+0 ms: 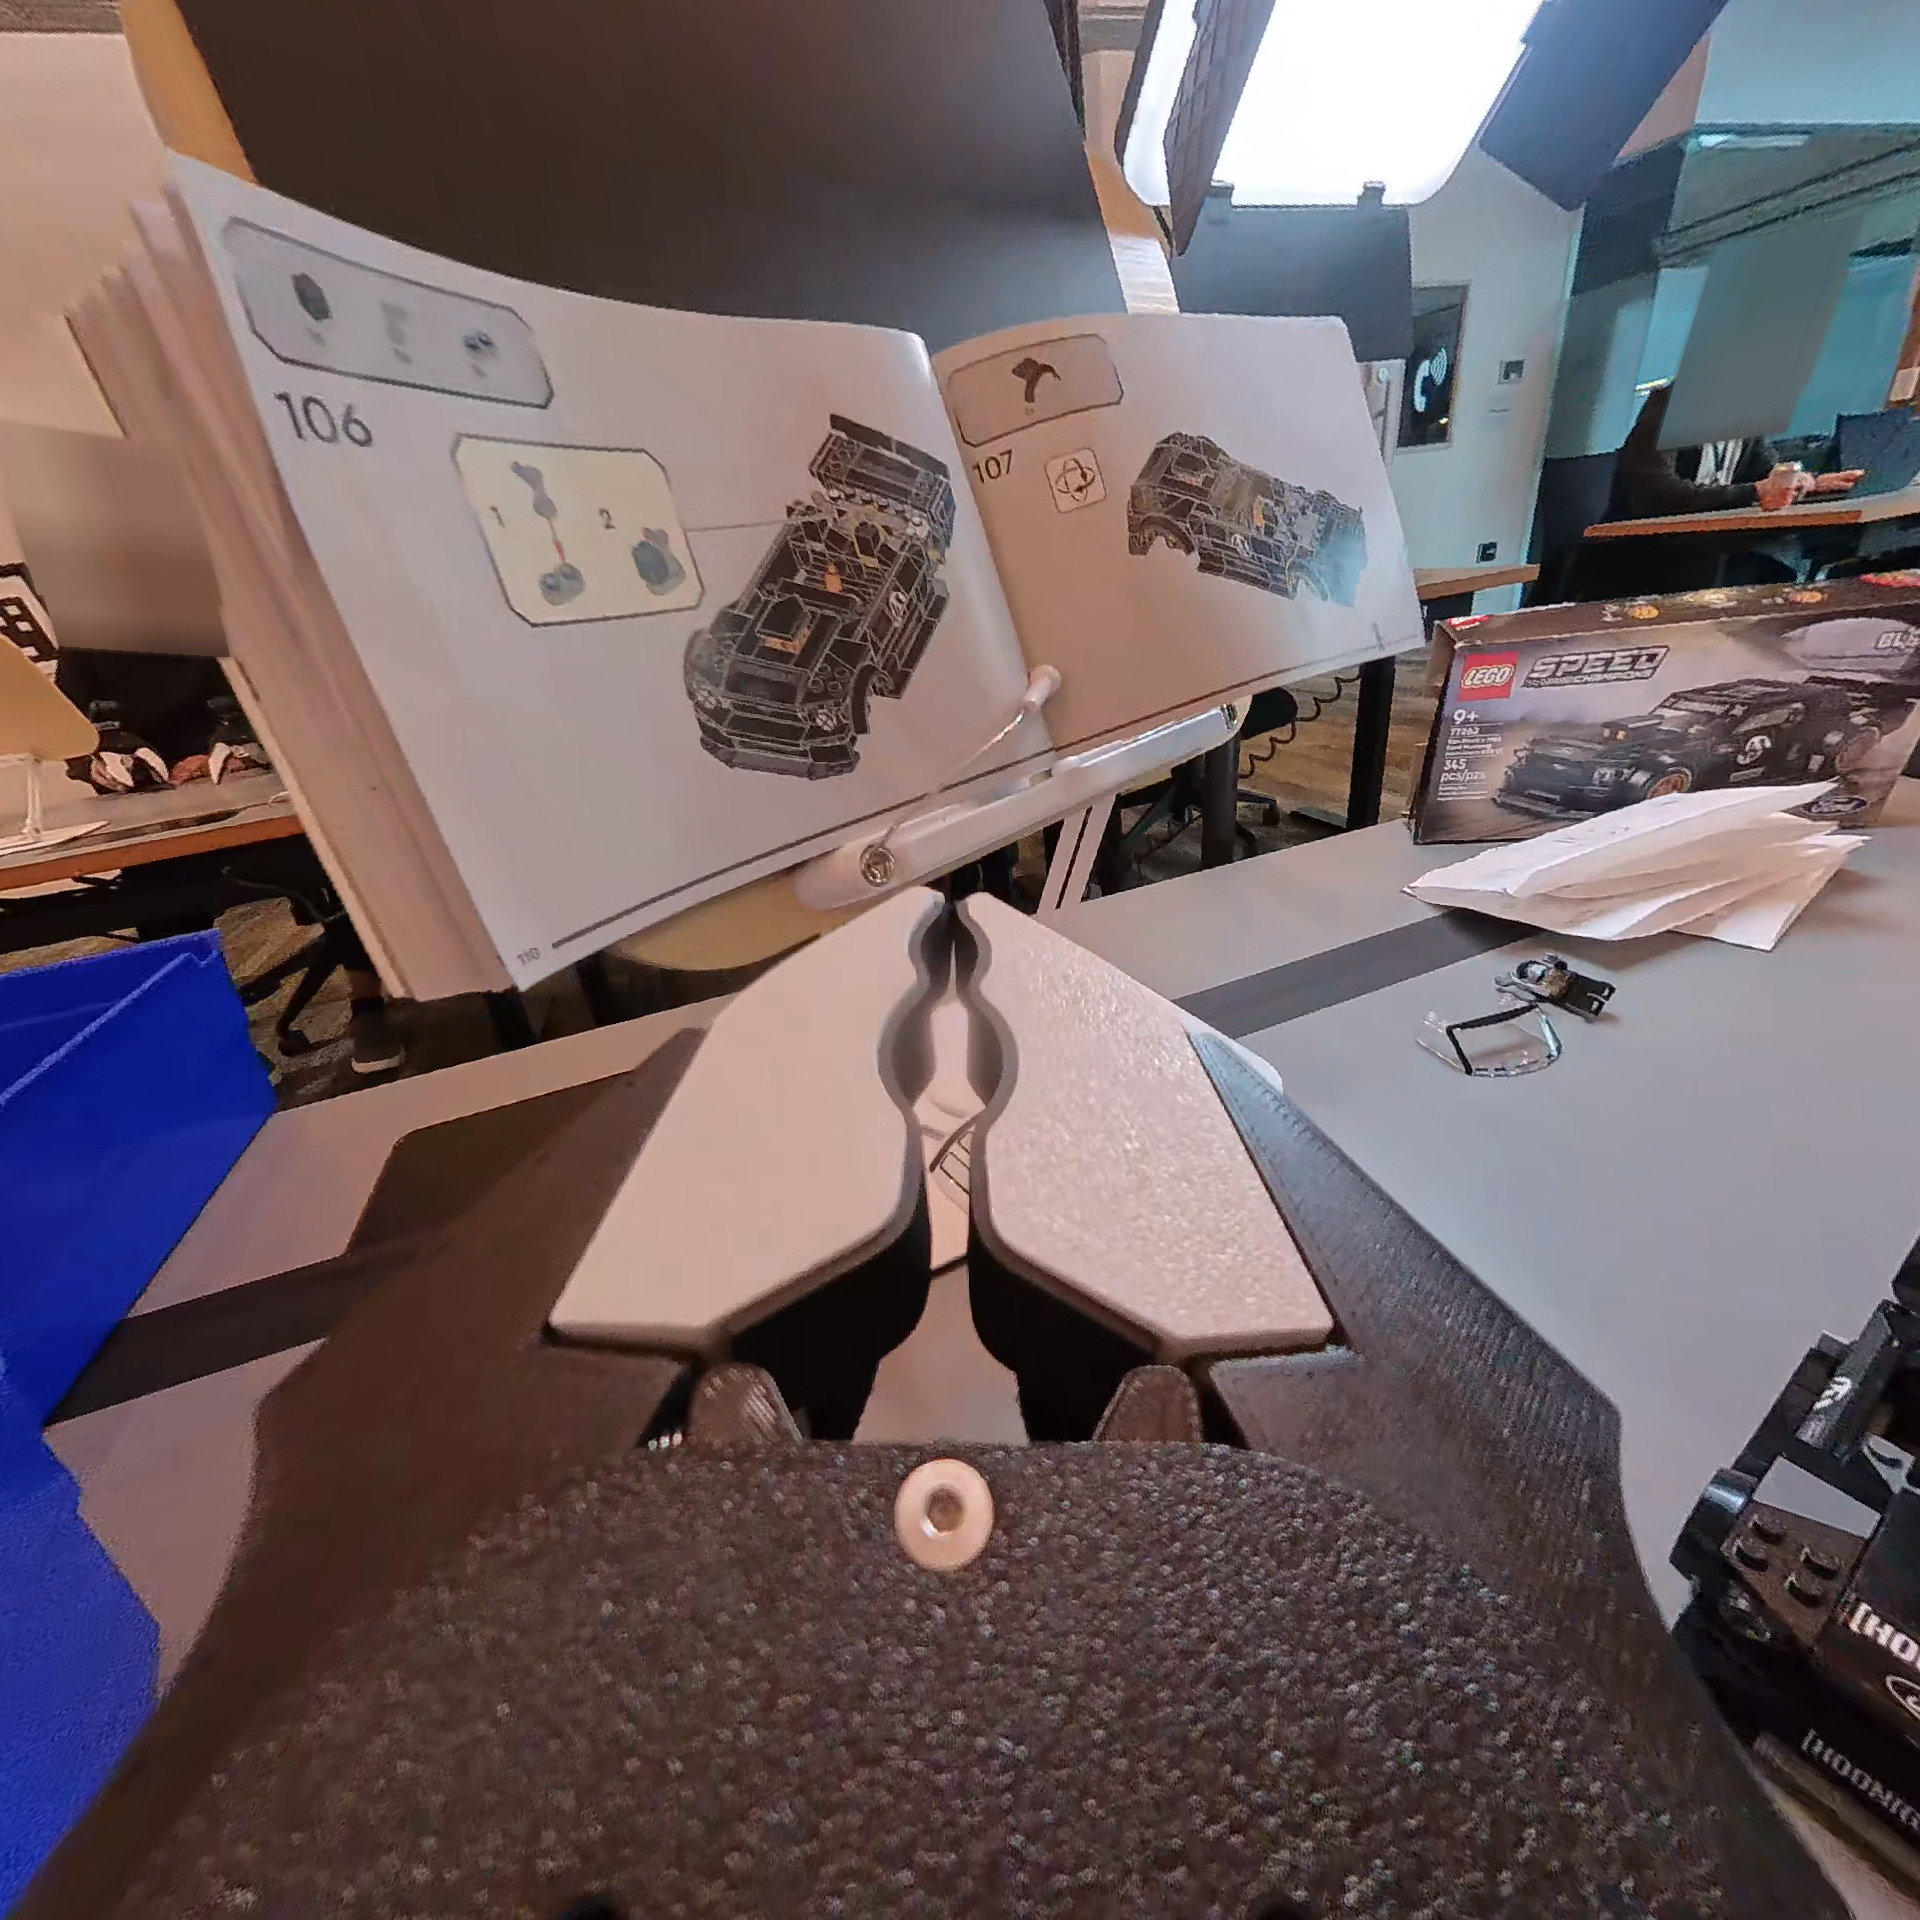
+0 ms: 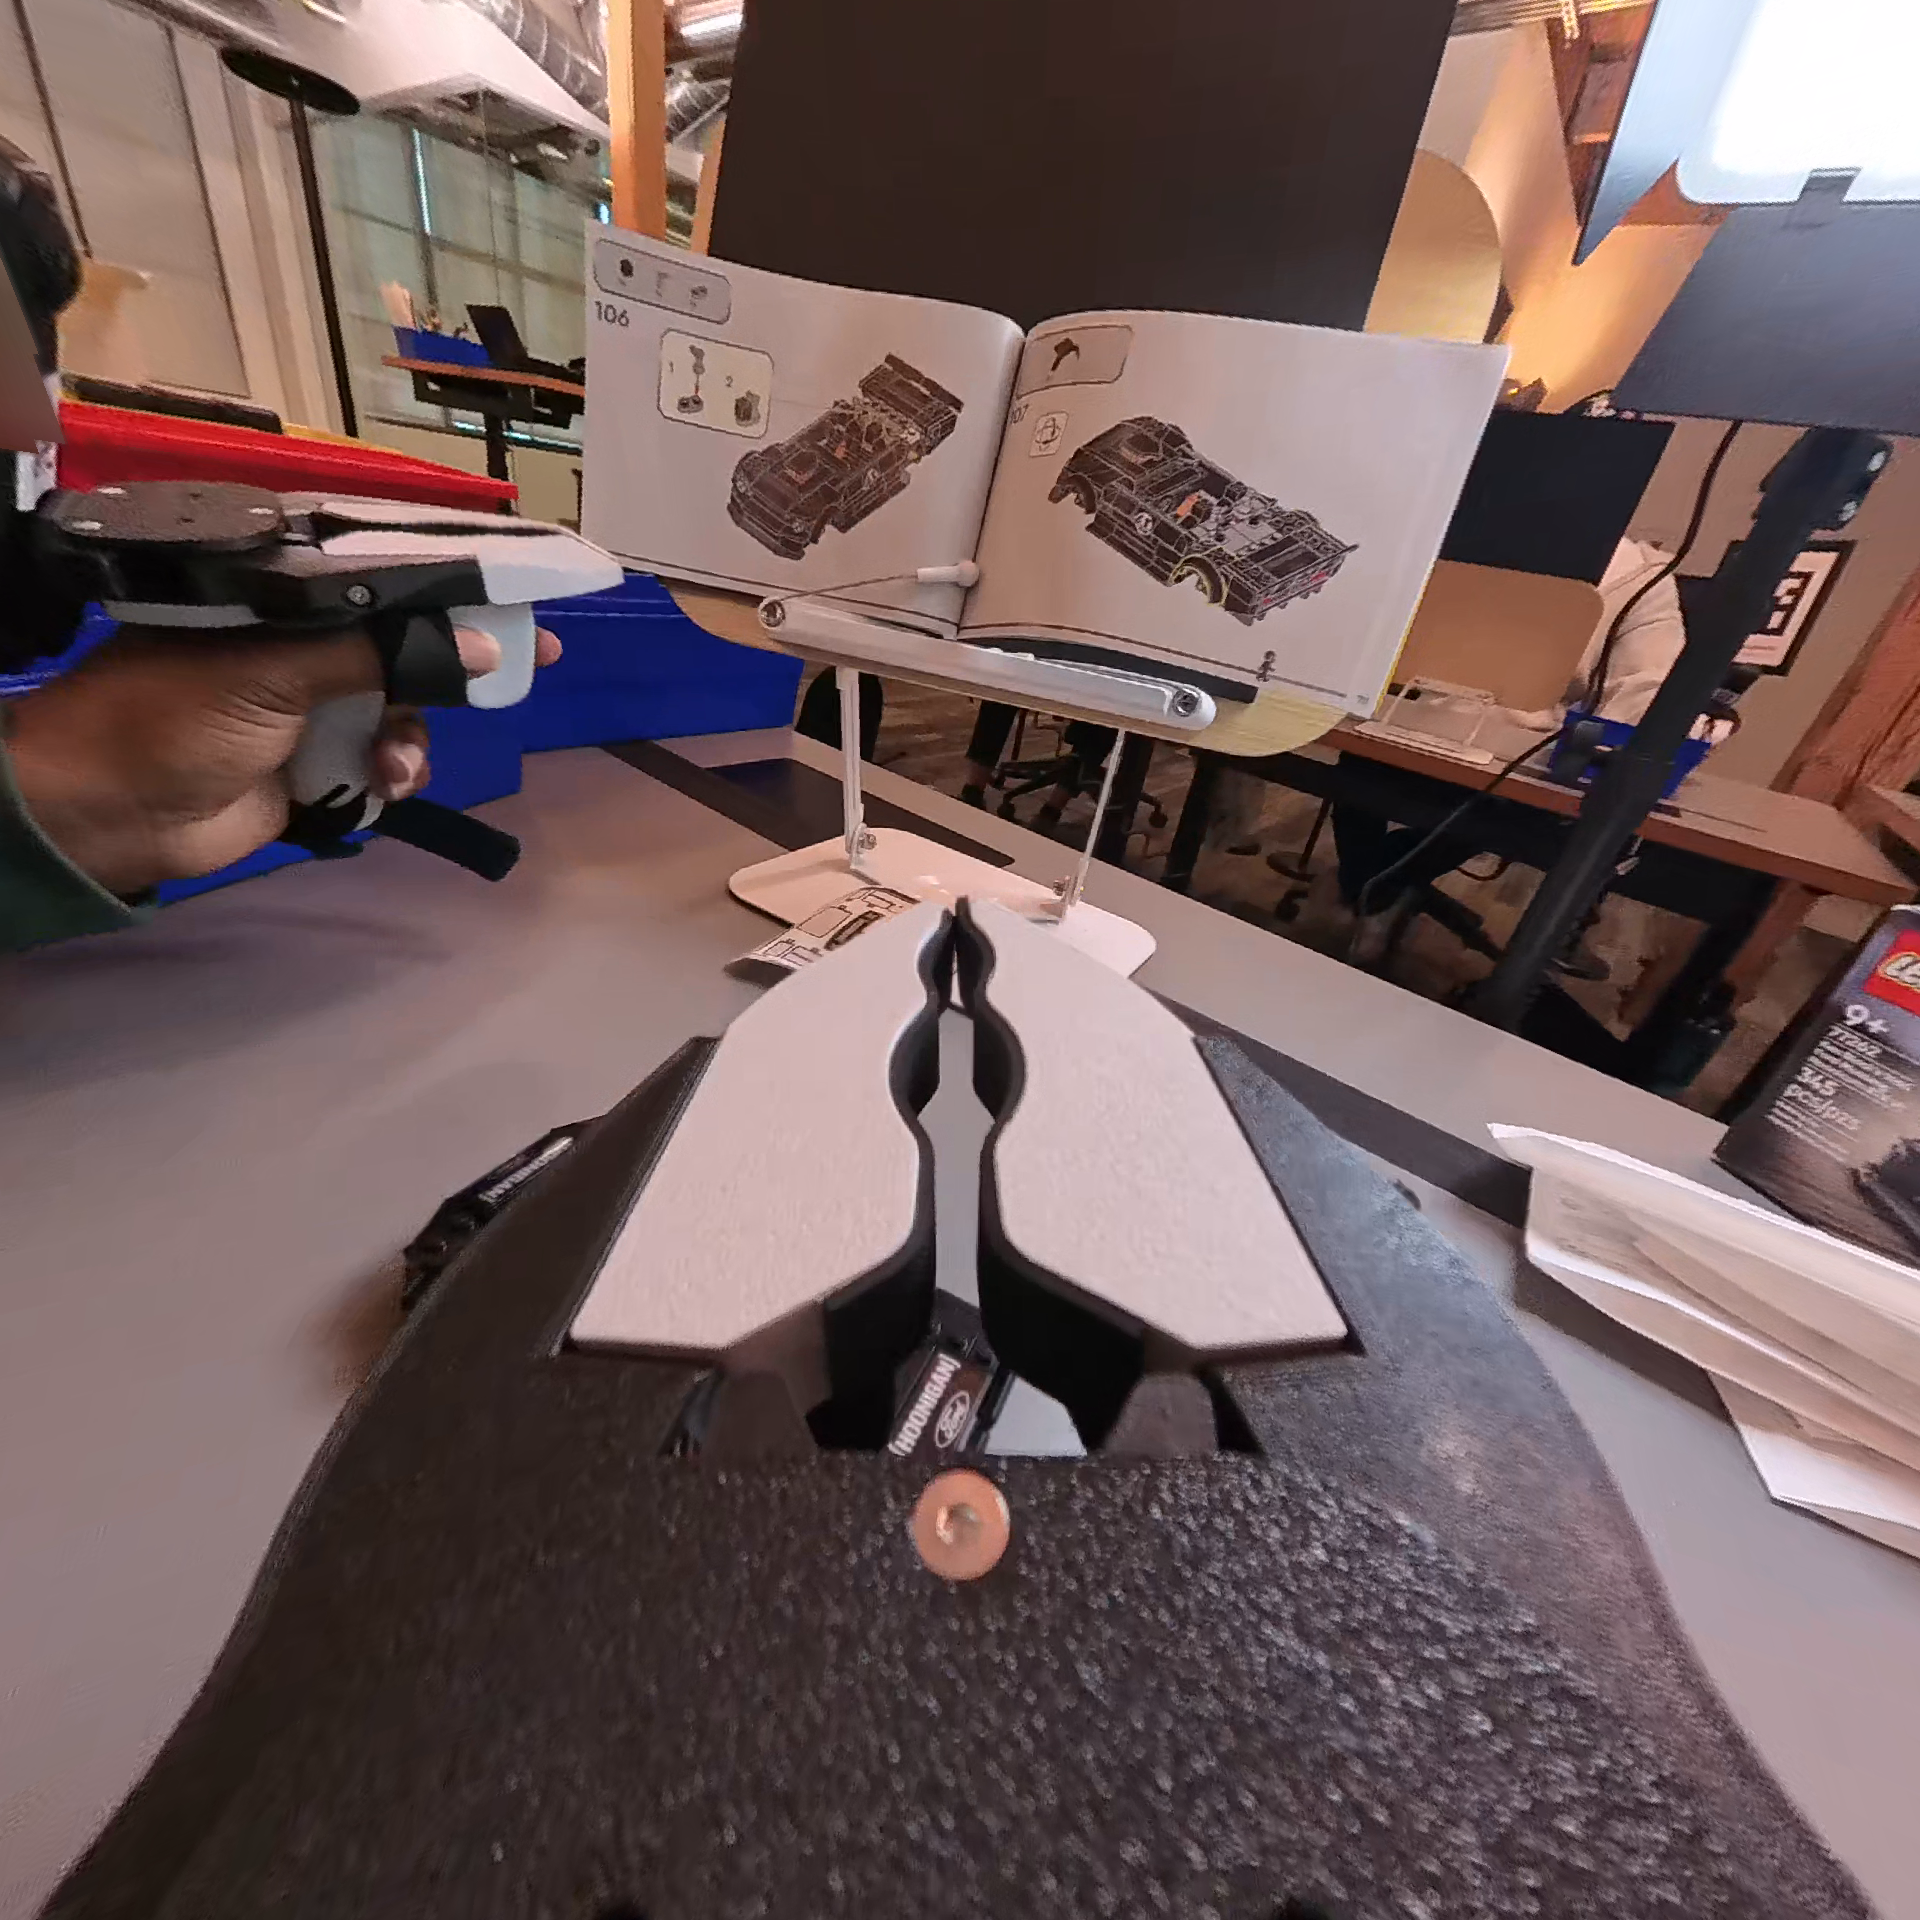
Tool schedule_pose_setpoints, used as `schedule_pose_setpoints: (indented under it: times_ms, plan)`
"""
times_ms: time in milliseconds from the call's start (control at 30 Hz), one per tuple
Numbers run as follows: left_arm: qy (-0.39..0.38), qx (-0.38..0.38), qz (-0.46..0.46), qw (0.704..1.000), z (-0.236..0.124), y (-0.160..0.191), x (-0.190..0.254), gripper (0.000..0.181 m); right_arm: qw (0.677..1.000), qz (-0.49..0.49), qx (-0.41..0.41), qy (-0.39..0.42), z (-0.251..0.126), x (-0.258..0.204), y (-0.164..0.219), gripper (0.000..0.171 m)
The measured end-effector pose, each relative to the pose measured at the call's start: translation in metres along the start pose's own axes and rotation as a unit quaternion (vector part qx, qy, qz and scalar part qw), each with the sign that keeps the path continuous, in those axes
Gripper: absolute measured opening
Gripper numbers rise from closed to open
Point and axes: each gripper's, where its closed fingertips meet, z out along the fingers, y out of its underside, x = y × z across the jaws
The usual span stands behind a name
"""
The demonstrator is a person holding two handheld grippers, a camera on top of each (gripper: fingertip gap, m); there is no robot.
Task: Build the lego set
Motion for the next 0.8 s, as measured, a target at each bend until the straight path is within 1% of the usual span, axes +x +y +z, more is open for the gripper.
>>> schedule_pose_setpoints:
  times_ms: [300,667,733,800]
  plan:
    - [0.005,-0.003,0.007,1.000,0.001,0.005,-0.001,0.000,1.000,-0.002,-0.014,0.000,0.002,-0.003,0.007,0.000]
    - [-0.004,0.005,0.000,1.000,-0.002,-0.002,-0.009,0.000,1.000,0.008,-0.020,0.001,0.004,-0.003,0.009,0.000]
    - [0.004,0.011,-0.010,1.000,-0.006,-0.013,-0.004,0.000,1.000,0.007,-0.018,0.005,0.003,-0.001,0.008,0.000]
    - [0.019,0.031,-0.025,0.999,-0.015,-0.041,0.003,0.000,1.000,0.000,-0.017,0.011,0.003,0.001,0.008,0.000]
